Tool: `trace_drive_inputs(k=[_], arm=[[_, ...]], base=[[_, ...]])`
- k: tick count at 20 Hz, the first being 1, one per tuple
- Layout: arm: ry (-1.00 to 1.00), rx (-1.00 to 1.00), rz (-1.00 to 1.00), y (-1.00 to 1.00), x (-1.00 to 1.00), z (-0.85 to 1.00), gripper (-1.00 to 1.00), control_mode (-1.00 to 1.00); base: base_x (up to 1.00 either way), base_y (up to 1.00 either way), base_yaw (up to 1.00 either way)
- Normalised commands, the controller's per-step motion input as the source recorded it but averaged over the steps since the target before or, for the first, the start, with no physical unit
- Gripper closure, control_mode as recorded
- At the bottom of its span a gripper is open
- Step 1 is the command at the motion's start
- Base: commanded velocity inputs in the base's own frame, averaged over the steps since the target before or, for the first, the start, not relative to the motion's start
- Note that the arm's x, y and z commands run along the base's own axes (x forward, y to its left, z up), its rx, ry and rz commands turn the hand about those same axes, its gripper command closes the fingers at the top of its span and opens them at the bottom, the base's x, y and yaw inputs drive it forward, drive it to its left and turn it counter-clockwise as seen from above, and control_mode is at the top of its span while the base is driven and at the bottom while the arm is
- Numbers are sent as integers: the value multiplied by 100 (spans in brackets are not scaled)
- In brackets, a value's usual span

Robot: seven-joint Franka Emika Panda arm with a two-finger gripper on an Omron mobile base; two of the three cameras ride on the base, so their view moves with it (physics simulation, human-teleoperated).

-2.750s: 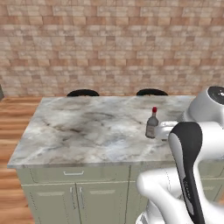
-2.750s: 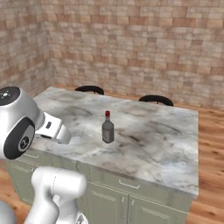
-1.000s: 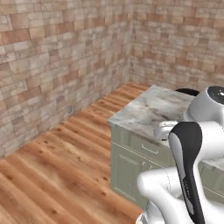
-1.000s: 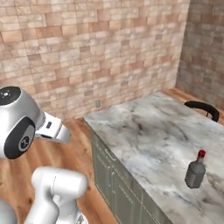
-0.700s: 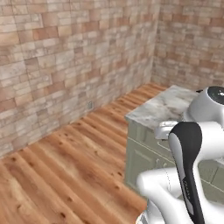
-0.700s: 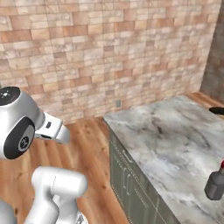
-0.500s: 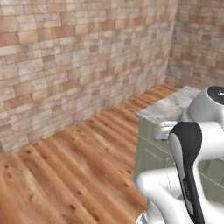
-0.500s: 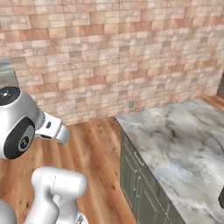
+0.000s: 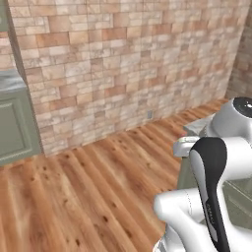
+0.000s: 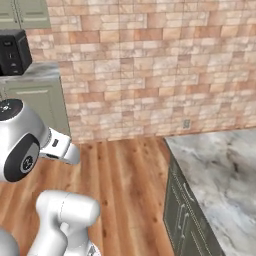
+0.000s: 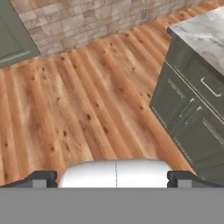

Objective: Move the drinks to the dining counter.

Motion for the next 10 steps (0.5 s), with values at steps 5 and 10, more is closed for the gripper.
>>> trace_drive_inputs(k=[5,10], arm=[[0,0,0,0,0,0,-100,100],[0,0,0,0,0,0,-100,100]], base=[[-24,19,32],[-28,19,33]])
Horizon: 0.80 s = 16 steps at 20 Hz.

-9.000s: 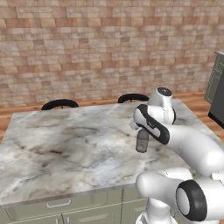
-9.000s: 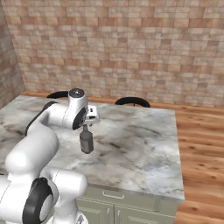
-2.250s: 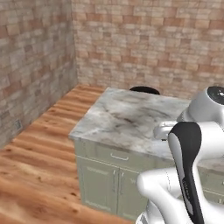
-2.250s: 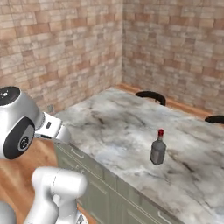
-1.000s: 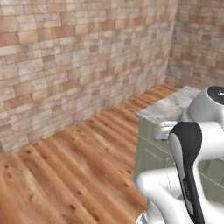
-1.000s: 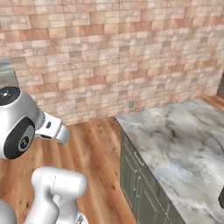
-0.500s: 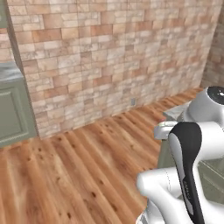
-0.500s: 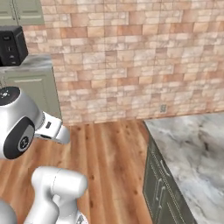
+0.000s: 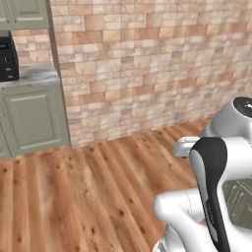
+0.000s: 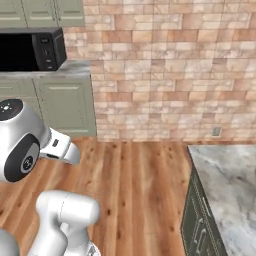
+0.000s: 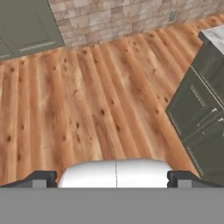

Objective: Move the drinks to the dining counter.

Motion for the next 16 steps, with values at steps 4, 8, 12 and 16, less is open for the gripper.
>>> trace_drive_inputs(k=[4,8,12,16], arm=[[0,0,0,0,0,0,-100,100],[0,0,0,0,0,0,-100,100],[0,0,0,0,0,0,-100,100],[0,0,0,0,0,0,-100,100]], base=[[-23,24,32],[-12,25,30],[-2,31,27],[-7,34,26]])
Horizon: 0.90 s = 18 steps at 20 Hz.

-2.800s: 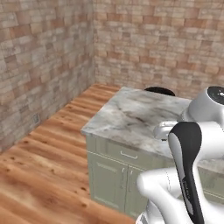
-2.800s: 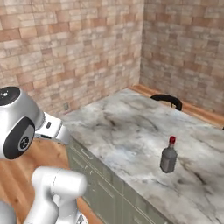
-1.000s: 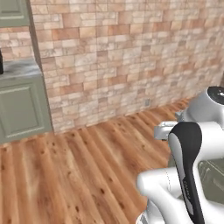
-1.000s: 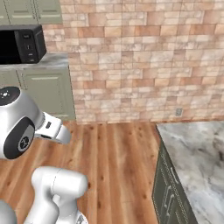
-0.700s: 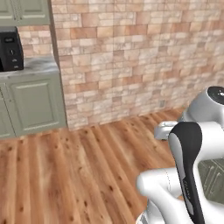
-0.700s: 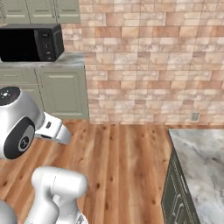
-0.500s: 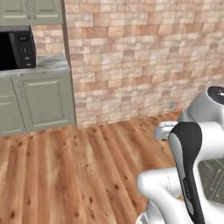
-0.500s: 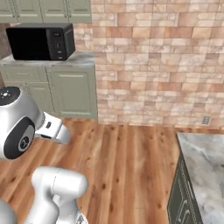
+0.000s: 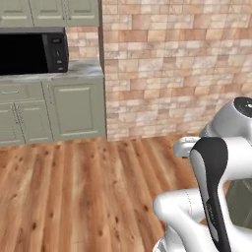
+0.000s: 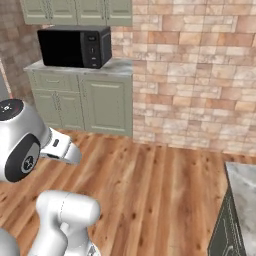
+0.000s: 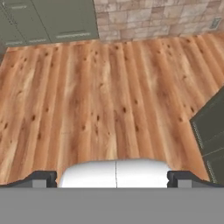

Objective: Move the drinks to the dining counter.

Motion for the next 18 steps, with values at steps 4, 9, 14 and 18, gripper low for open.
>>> trace_drive_inputs(k=[4,9,14,18], arm=[[0,0,0,0,0,0,-100,100],[0,0,0,0,0,0,-100,100],[0,0,0,0,0,0,-100,100],[0,0,0,0,0,0,-100,100]], base=[[-16,34,26],[-26,35,25],[-27,34,23],[-29,36,23]])
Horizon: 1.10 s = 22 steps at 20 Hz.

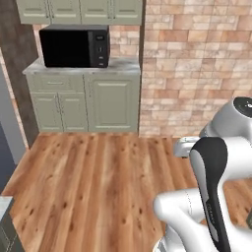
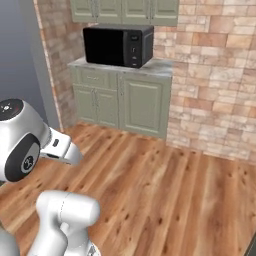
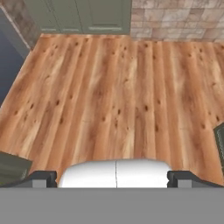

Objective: Move the drinks to the dining counter.

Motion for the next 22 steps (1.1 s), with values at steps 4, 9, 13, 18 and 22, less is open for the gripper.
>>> trace_drive_inputs(k=[4,9,13,18,22], arm=[[0,0,0,0,0,0,-100,100],[0,0,0,0,0,0,-100,100],[0,0,0,0,0,0,-100,100],[0,0,0,0,0,0,-100,100],[0,0,0,0,0,0,-100,100]], base=[[-36,38,23],[-37,36,23],[-31,35,22],[-33,38,22],[-31,41,21]])
